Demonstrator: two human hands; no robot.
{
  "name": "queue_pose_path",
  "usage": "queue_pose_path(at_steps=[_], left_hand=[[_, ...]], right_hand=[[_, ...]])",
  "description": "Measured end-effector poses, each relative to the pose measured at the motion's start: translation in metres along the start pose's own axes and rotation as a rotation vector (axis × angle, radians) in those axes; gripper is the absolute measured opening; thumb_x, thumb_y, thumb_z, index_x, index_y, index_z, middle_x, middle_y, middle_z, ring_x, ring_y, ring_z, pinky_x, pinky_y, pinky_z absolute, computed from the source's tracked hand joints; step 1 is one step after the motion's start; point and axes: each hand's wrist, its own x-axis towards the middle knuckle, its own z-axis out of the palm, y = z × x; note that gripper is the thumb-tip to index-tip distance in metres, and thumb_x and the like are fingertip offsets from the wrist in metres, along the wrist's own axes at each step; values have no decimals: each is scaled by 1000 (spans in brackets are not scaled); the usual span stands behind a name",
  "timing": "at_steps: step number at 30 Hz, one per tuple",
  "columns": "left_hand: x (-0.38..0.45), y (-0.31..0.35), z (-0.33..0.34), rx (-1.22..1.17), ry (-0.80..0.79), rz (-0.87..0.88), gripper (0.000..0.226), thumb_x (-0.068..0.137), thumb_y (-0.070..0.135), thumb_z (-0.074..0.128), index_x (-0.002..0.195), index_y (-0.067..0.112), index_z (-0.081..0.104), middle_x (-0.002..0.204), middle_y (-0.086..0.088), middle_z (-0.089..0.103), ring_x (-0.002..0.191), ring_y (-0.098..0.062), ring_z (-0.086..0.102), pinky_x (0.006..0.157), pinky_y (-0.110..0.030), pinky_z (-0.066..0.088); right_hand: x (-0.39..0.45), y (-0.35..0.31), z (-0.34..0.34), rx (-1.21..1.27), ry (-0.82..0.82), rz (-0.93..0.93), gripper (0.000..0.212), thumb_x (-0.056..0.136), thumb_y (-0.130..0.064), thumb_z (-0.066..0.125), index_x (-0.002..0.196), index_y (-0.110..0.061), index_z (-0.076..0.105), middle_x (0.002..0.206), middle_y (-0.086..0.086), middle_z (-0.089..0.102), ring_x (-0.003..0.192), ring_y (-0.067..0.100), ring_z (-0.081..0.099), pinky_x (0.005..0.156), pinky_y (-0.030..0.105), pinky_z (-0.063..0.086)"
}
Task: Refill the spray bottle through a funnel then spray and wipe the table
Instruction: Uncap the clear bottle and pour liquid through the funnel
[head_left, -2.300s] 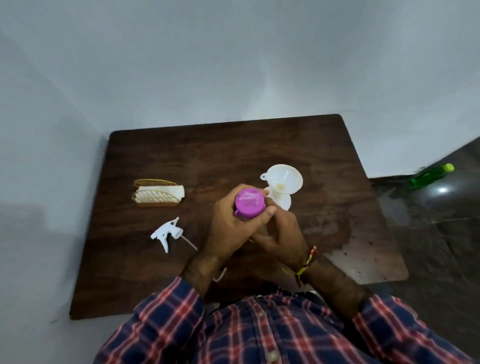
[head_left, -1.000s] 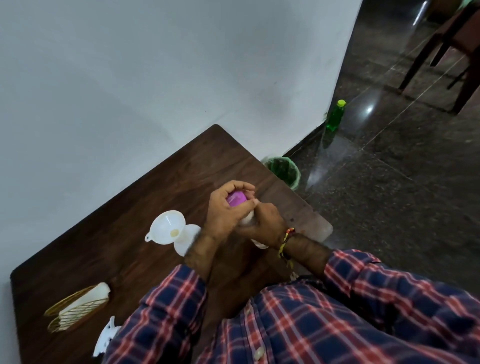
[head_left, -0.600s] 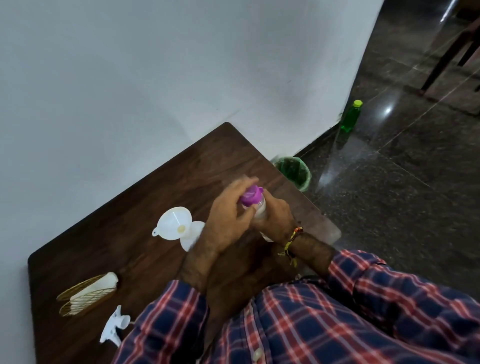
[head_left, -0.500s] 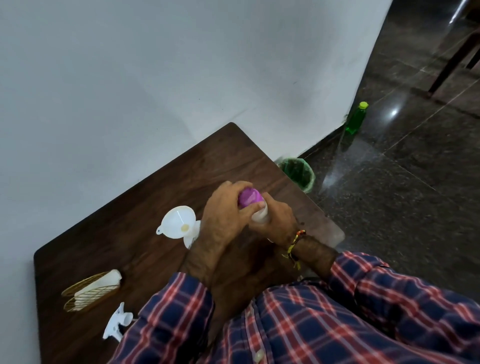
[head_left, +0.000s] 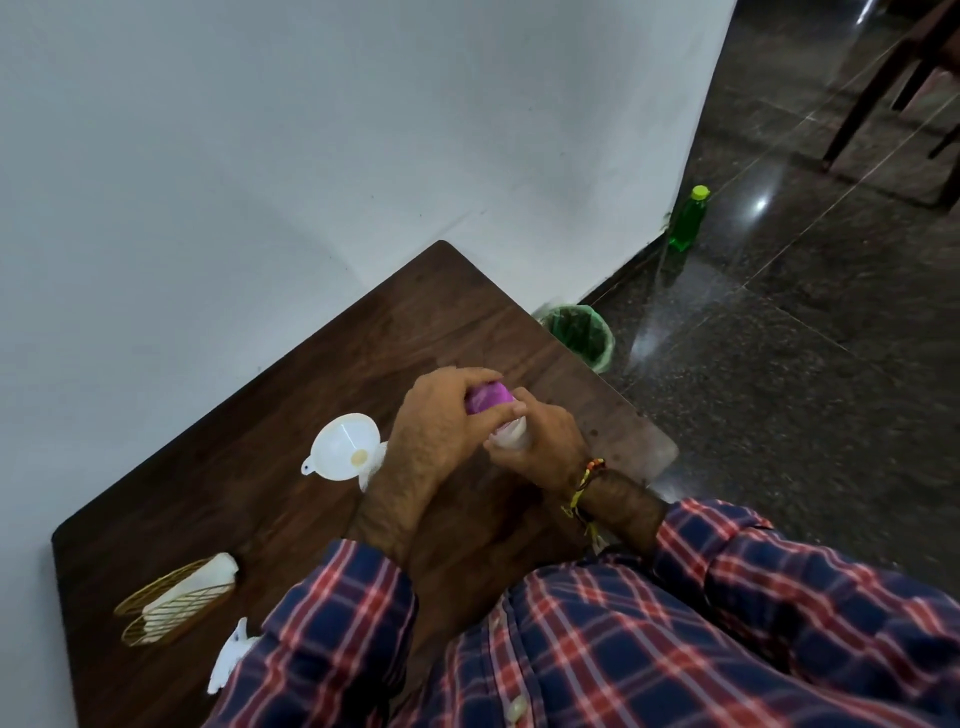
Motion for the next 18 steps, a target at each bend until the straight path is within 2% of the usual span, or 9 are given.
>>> queue_pose_path(at_steps=[2,3,6,7,8,10,12,15,18], left_hand=[[0,4,-1,-26,92,-77,52,83,56,66,121,22,67,109,4,69,99,-13,65,89,-30,55],[-1,2,-2,-109,88,-48,49,86,52,64,125,22,64,114,4,68,103,-13,64,90,-29,55],[-3,-9,-9,-395,-208,139,54,91,17,68,142,24,50,142,5,52,128,-10,52,102,-25,49],[-4,-12,-11,-408,-302,194,60,88,8,69,142,26,50,146,6,48,132,-8,47,104,-25,47],[-5,-14,-10,-362,-325,232,62,85,3,71,140,26,52,146,5,48,132,-7,47,105,-27,47],[-3,-14,-3,-230,-194,267,55,80,8,77,130,24,59,133,3,57,120,-10,54,101,-35,51],[1,-11,5,-113,-55,261,49,77,26,81,123,22,63,118,4,62,105,-10,58,92,-39,54],[2,-2,11,39,95,151,52,76,52,76,116,22,62,108,2,65,93,-9,57,85,-27,53],[-5,13,11,101,198,-37,53,81,56,70,117,18,61,108,-1,65,94,-14,60,84,-24,49]], right_hand=[[-2,1,0,8,8,10,52,69,-43,76,111,-21,57,91,-3,72,81,17,69,75,37,56],[-2,1,0,20,19,18,52,68,-45,75,112,-22,57,91,-4,72,81,17,69,75,36,56],[-1,3,-3,52,36,1,54,68,-47,74,113,-23,57,92,-5,72,81,16,69,75,37,56],[-1,3,-5,62,26,-14,57,69,-48,75,116,-23,57,95,-4,72,84,15,69,77,35,56],[-1,4,-6,71,15,-29,60,69,-48,76,120,-22,57,99,-4,72,87,14,69,79,32,56],[-2,4,-5,62,-1,-38,60,71,-44,78,123,-23,56,101,-5,72,88,13,69,80,29,55],[-2,3,-3,62,-11,-18,58,72,-41,77,122,-23,54,98,-6,70,84,13,68,79,33,56],[2,0,-1,76,-5,-17,56,71,-44,75,117,-21,54,96,-7,67,82,13,67,75,38,57],[5,-1,-2,146,4,-45,52,71,-45,76,112,-20,56,96,-4,69,83,14,69,75,40,57]])
